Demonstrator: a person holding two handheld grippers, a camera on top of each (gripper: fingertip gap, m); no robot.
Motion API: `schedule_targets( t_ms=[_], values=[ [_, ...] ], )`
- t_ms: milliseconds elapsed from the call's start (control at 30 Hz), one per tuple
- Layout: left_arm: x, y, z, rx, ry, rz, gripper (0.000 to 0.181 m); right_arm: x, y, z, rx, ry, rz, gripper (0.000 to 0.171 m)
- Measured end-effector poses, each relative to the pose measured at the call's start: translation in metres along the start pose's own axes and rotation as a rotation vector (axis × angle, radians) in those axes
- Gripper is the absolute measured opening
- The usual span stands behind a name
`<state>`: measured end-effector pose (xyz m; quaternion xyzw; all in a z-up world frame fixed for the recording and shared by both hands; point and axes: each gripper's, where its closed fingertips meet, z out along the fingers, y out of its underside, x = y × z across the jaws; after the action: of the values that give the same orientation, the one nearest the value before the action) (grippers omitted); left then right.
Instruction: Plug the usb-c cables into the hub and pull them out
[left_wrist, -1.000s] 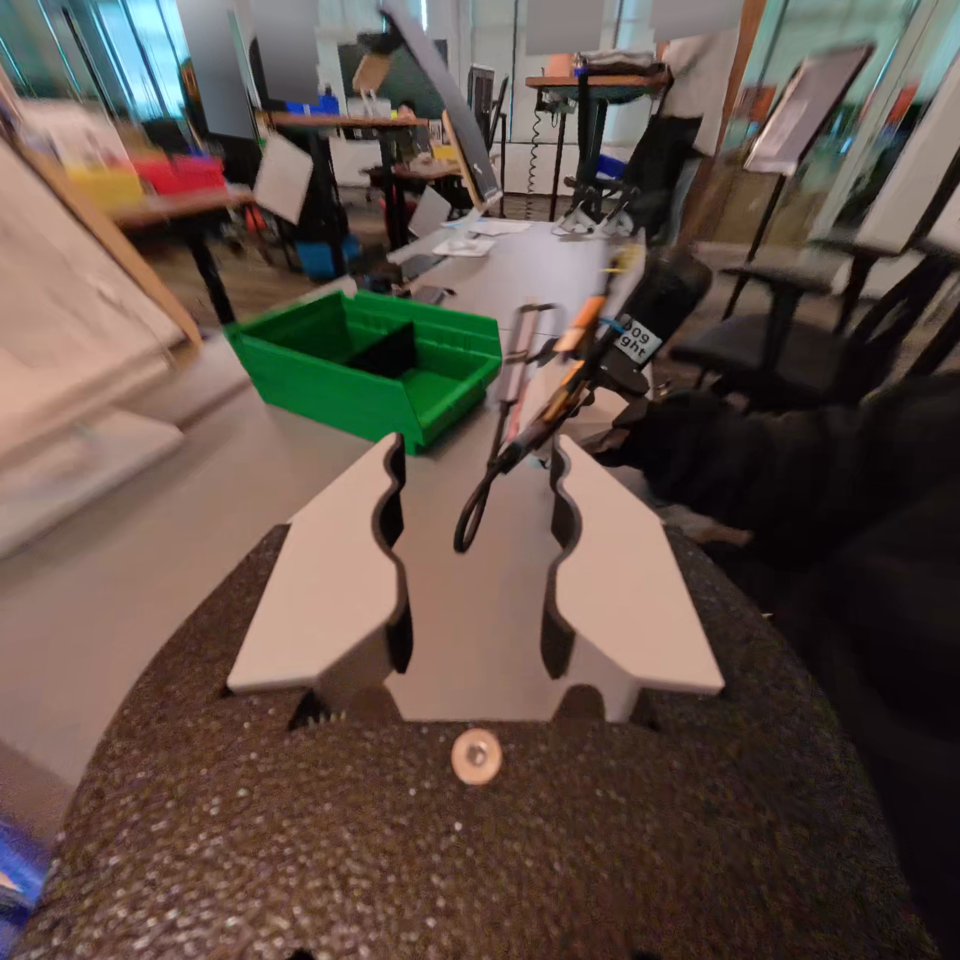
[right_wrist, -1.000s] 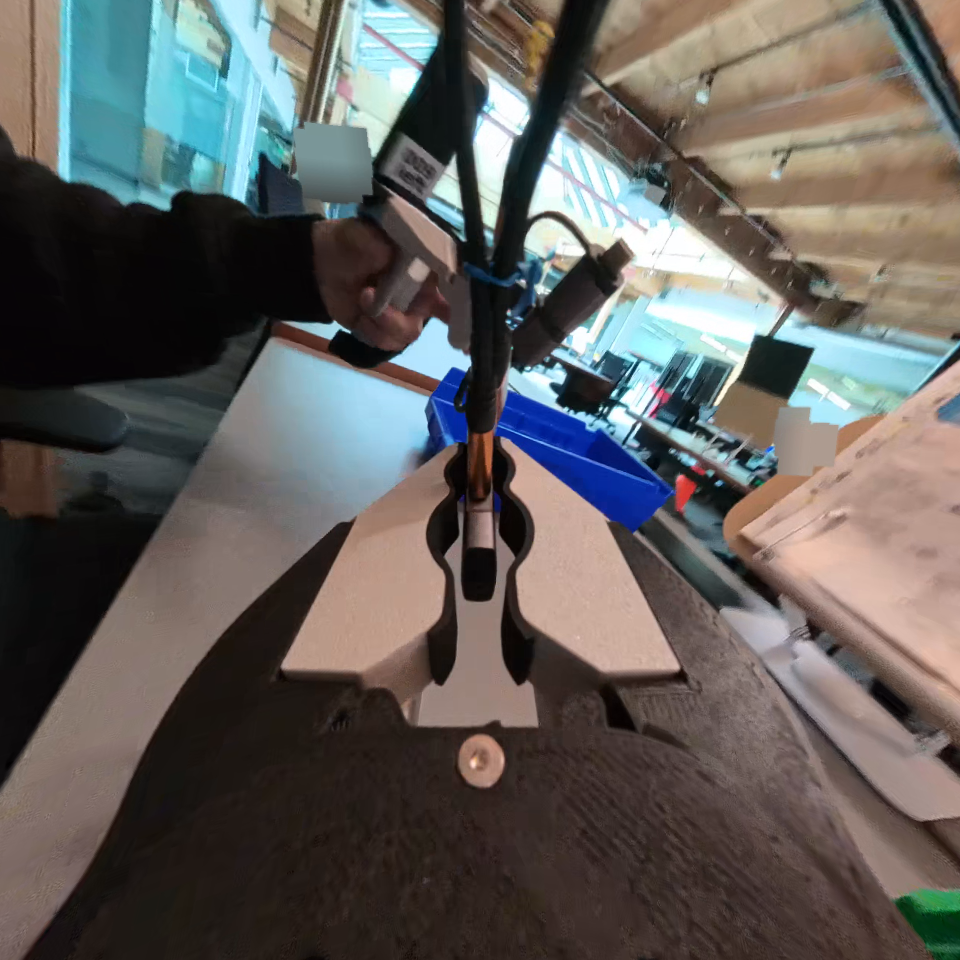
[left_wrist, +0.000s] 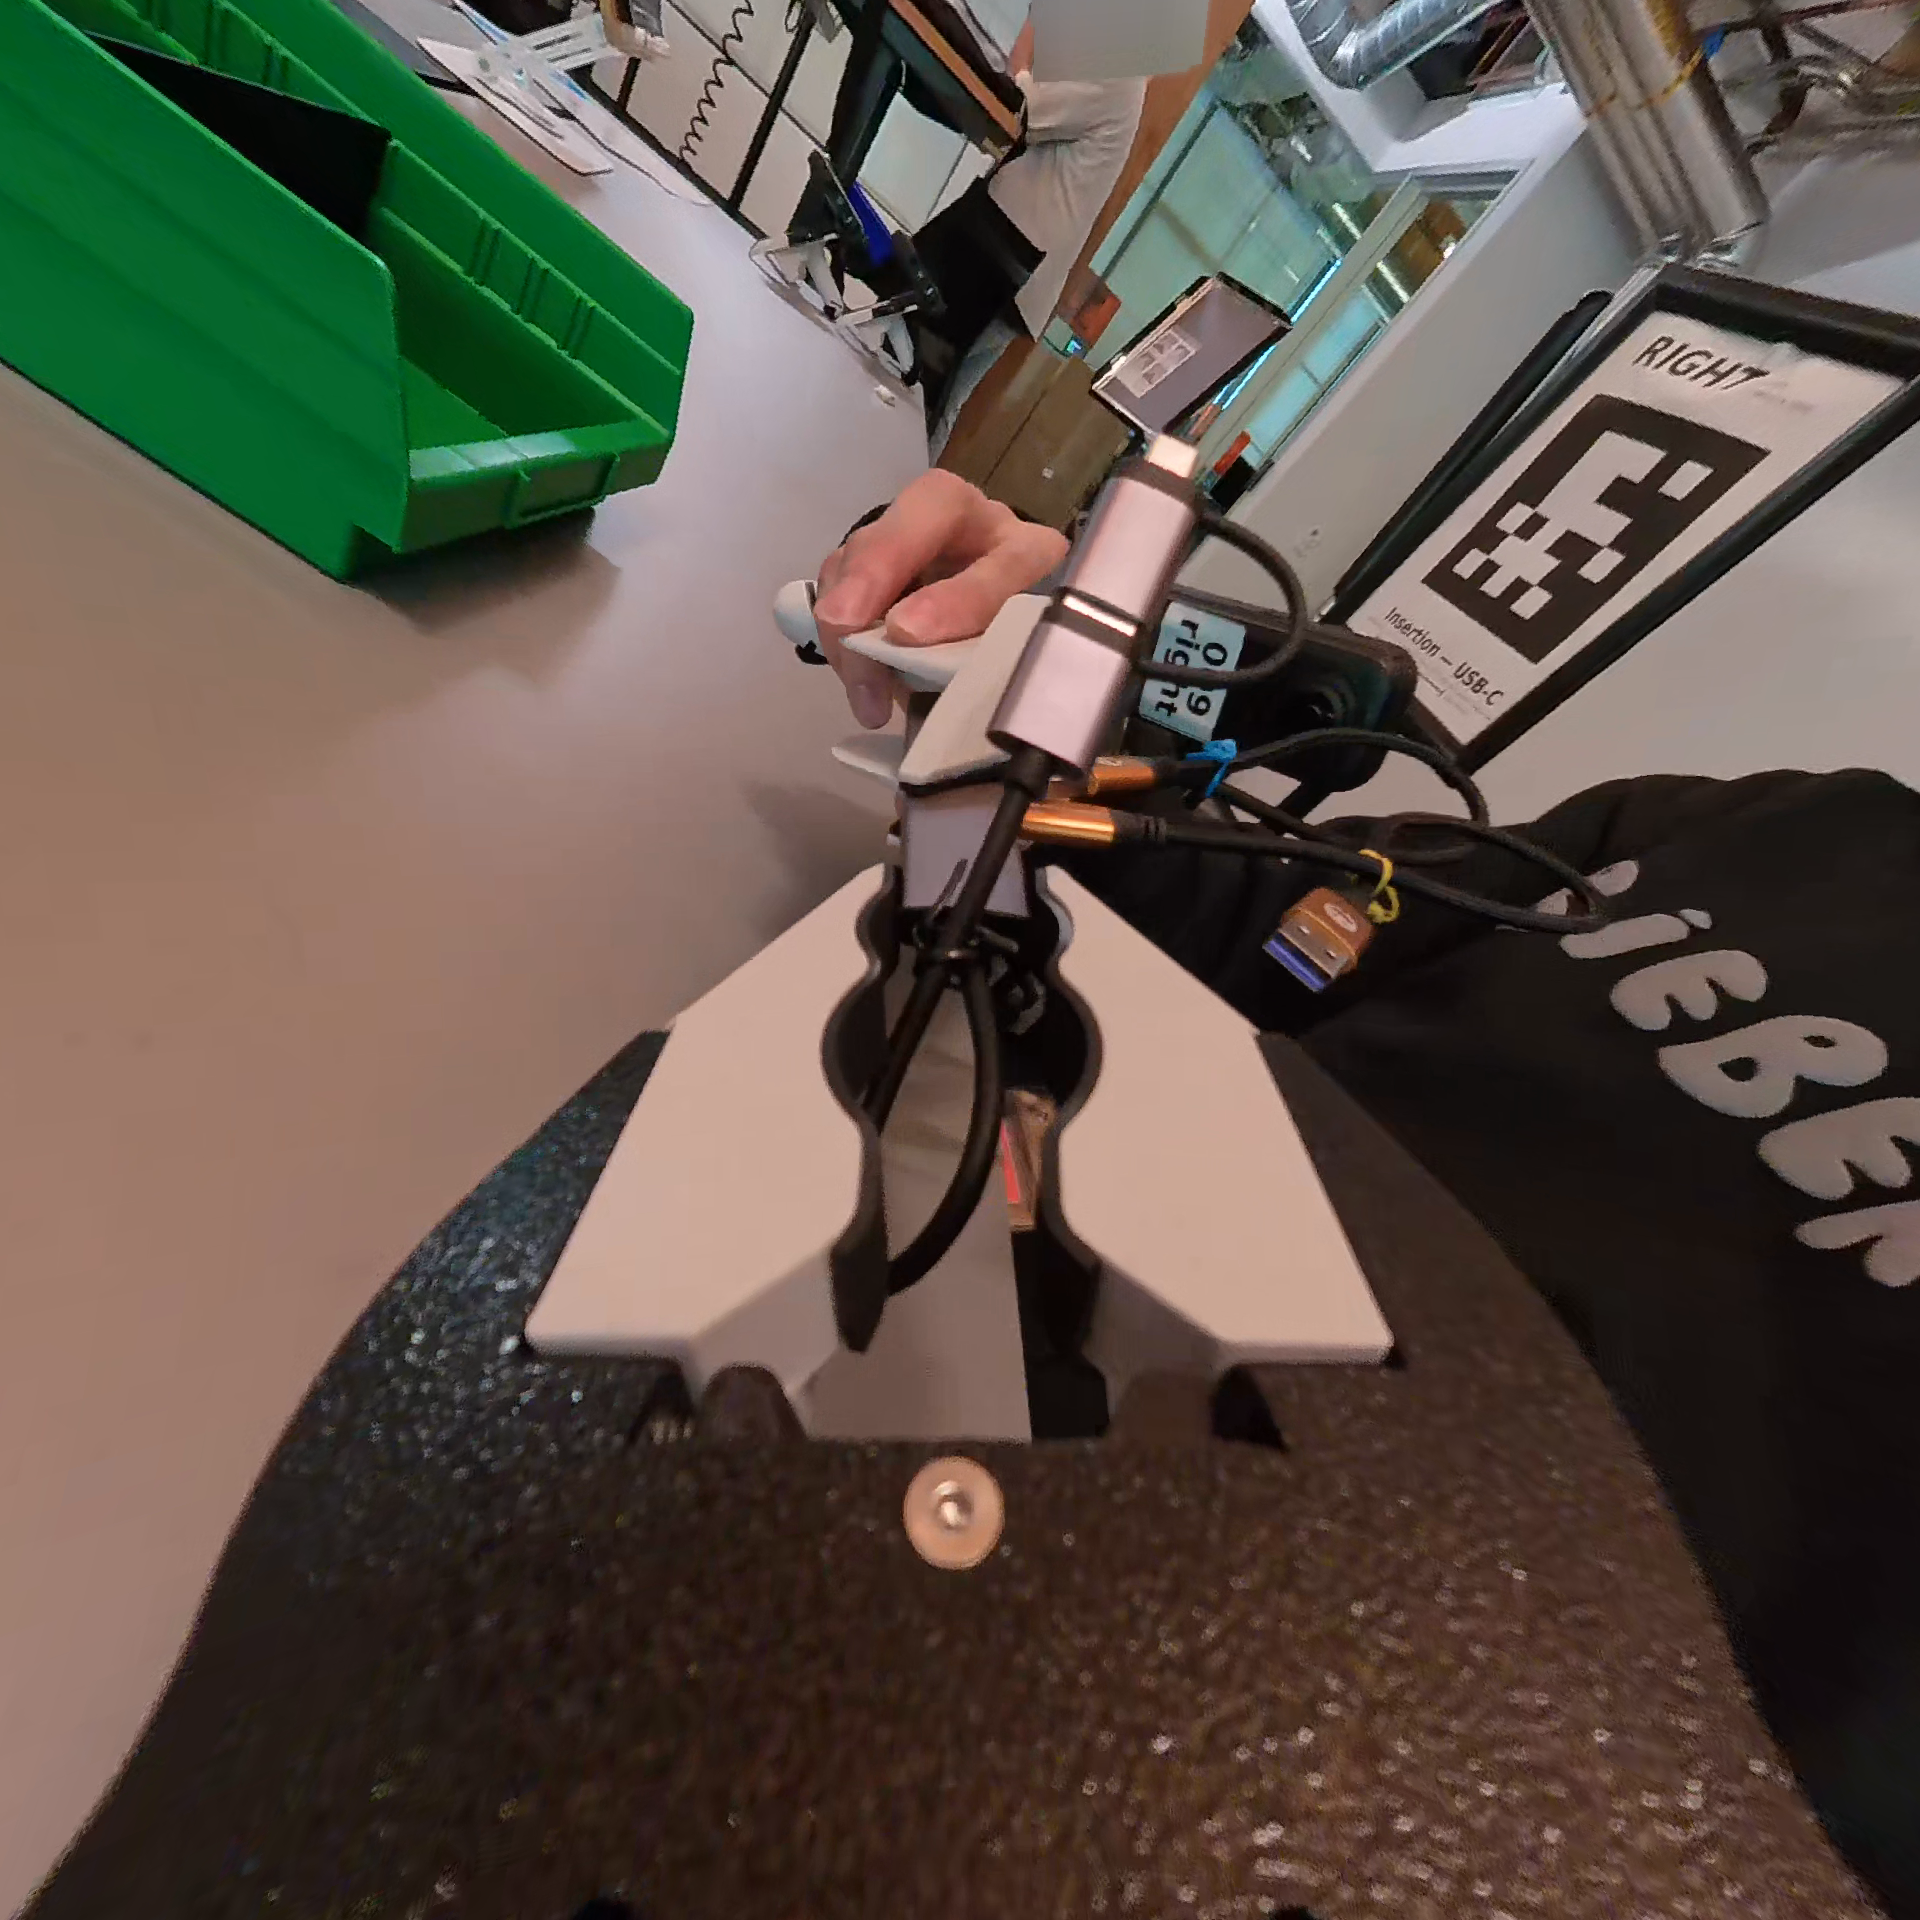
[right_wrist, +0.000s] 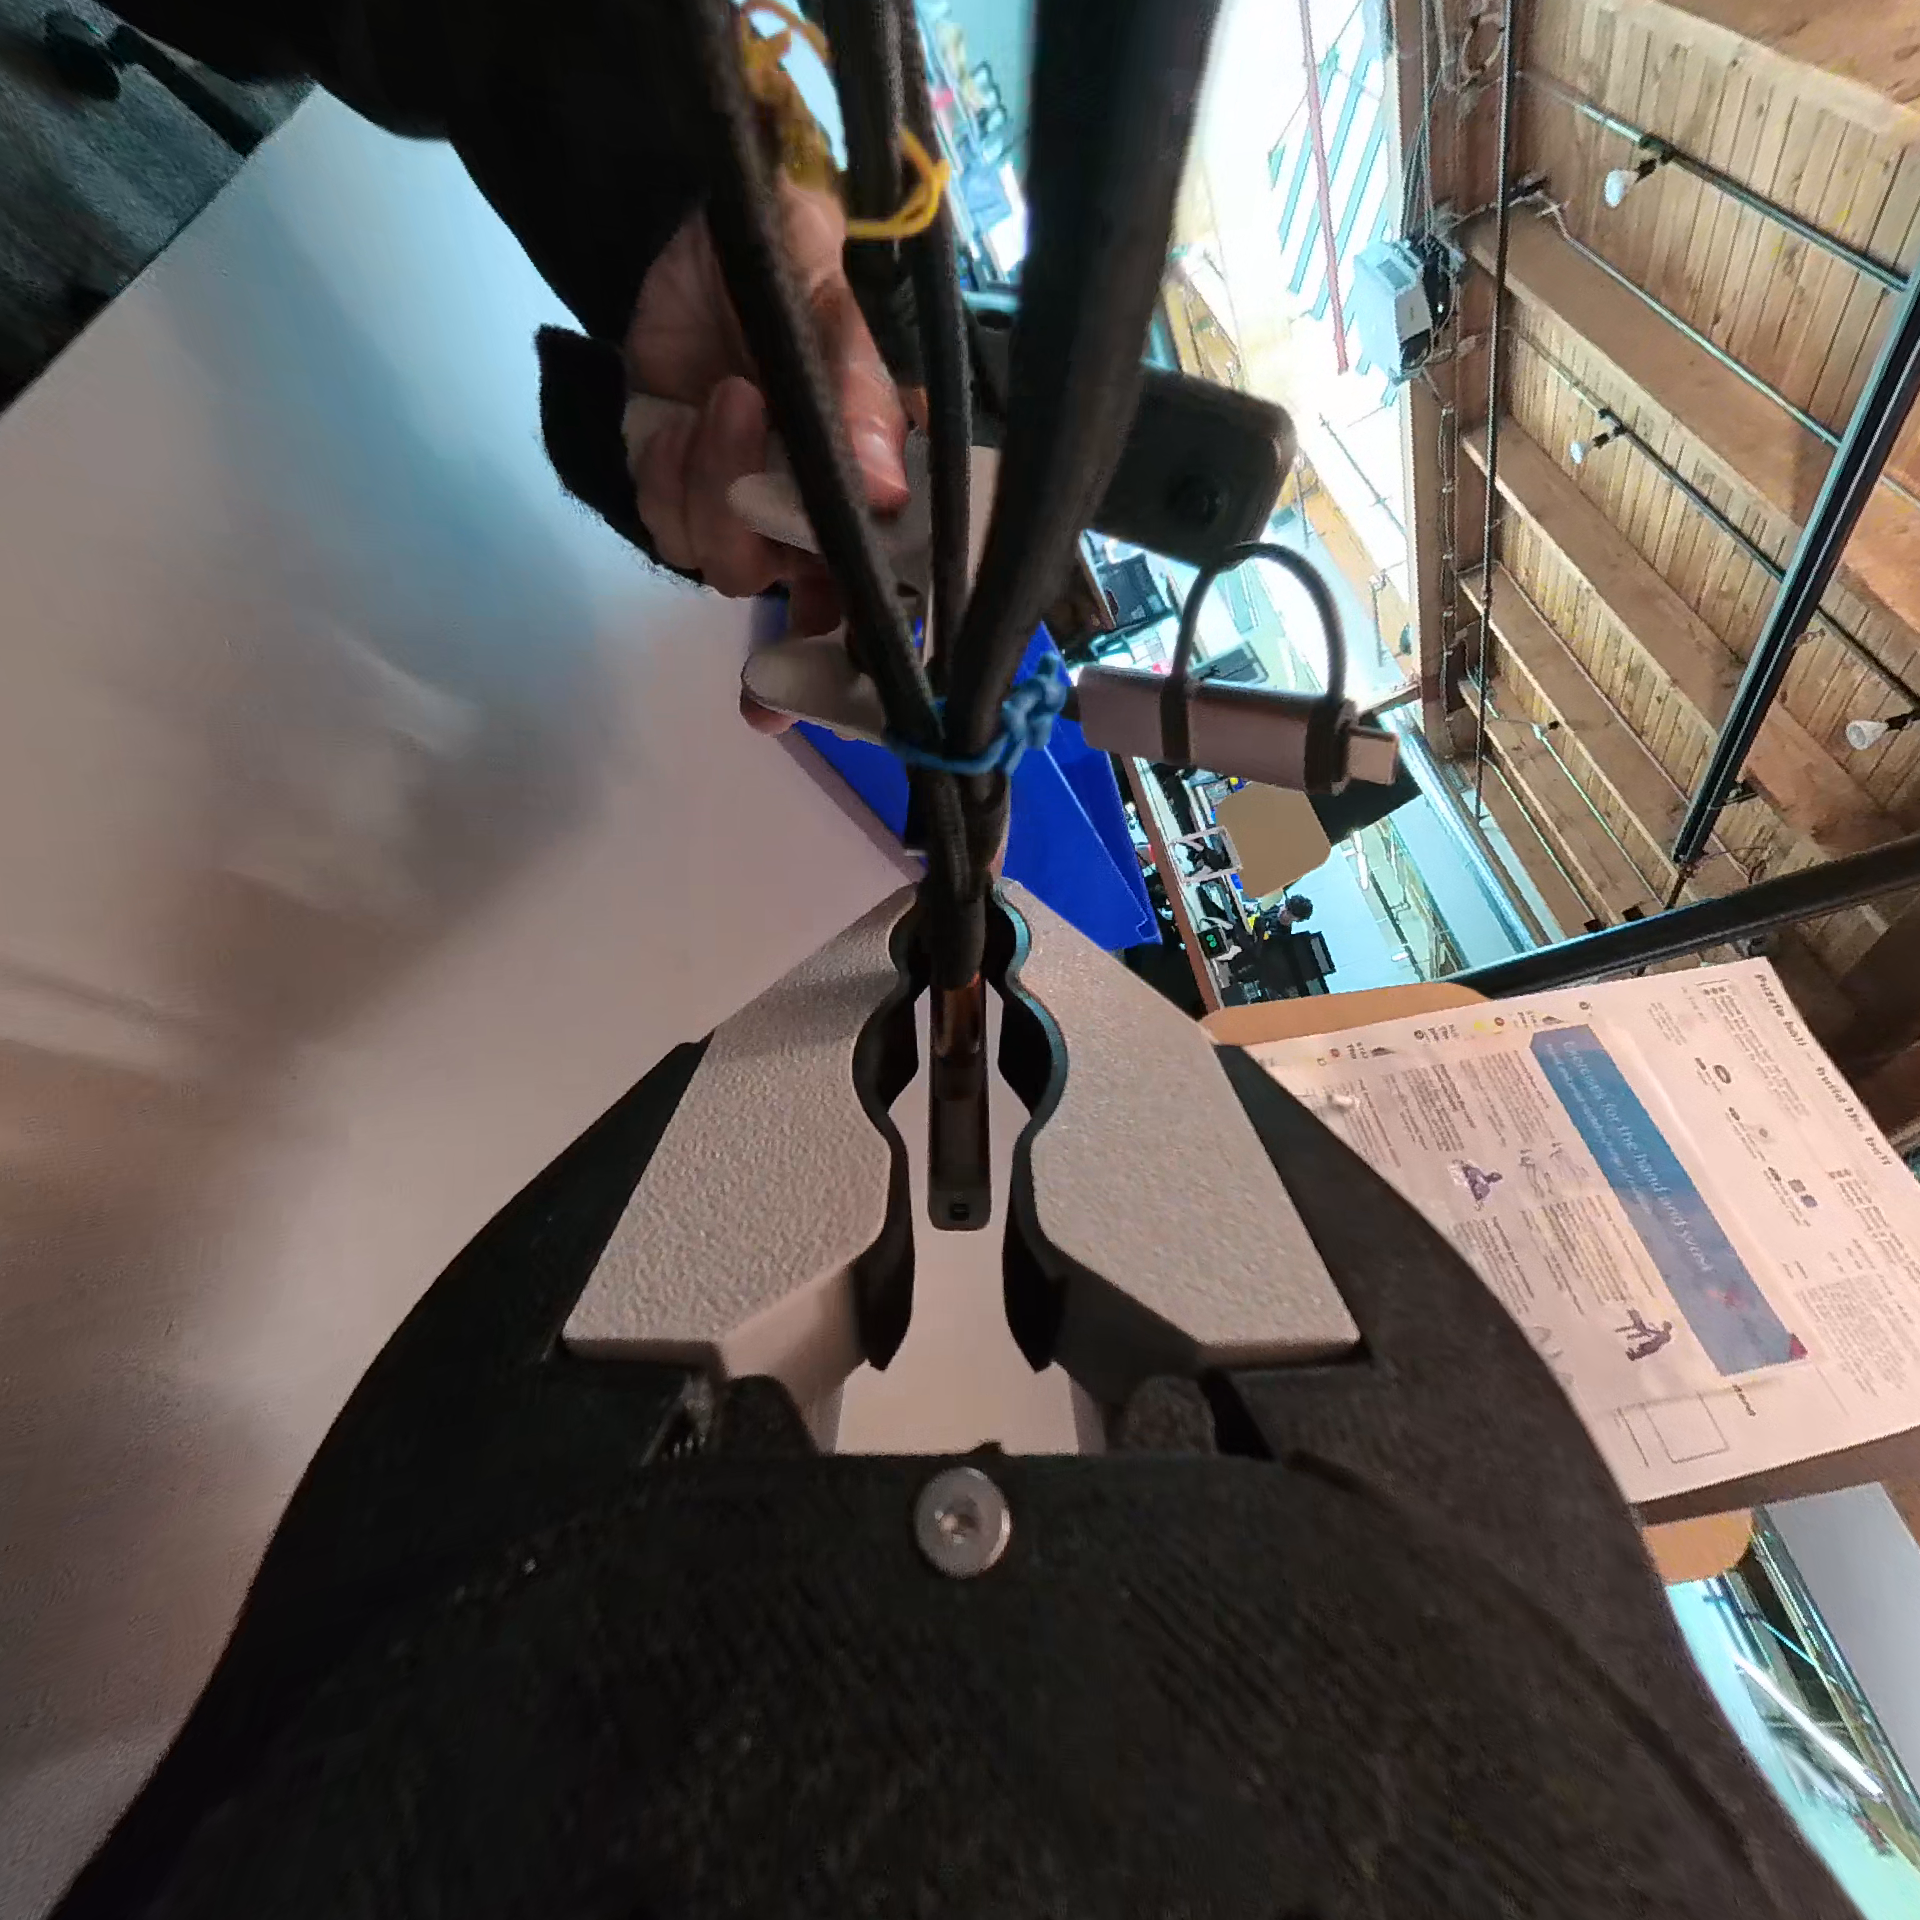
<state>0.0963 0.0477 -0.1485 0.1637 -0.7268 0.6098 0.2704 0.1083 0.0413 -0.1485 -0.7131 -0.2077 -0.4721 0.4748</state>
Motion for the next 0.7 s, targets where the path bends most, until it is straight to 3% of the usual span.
schedule_targets(
  t_ms=[133, 233, 333, 467, 600, 700],
  values=[
    [-0.015, 0.0, 0.002, -0.02, -0.139, 0.114, 0.022, -0.001, 0.024, 0.004, -0.087, -0.011, 0.112, 0.012],
    [-0.031, -0.018, -0.012, 0.042, -0.346, 0.257, 0.021, 0.02, 0.066, -0.009, -0.196, 0.118, 0.293, 0.035],
    [-0.048, -0.044, -0.046, 0.162, -0.585, 0.378, 0.021, 0.04, 0.088, -0.033, -0.188, 0.204, 0.593, 0.047],
    [-0.066, -0.061, -0.088, 0.307, -0.918, 0.554, 0.021, 0.075, 0.063, -0.047, -0.038, 0.313, 0.832, 0.06],
    [-0.072, -0.06, -0.087, 0.392, -1.029, 0.674, 0.021, 0.069, 0.022, -0.003, 0.041, 0.24, 0.962, 0.06],
    [-0.078, -0.064, -0.087, 0.452, -1.086, 0.698, 0.021, 0.057, 0.029, 0.04, -0.014, 0.211, 0.927, 0.048]
  ],
)
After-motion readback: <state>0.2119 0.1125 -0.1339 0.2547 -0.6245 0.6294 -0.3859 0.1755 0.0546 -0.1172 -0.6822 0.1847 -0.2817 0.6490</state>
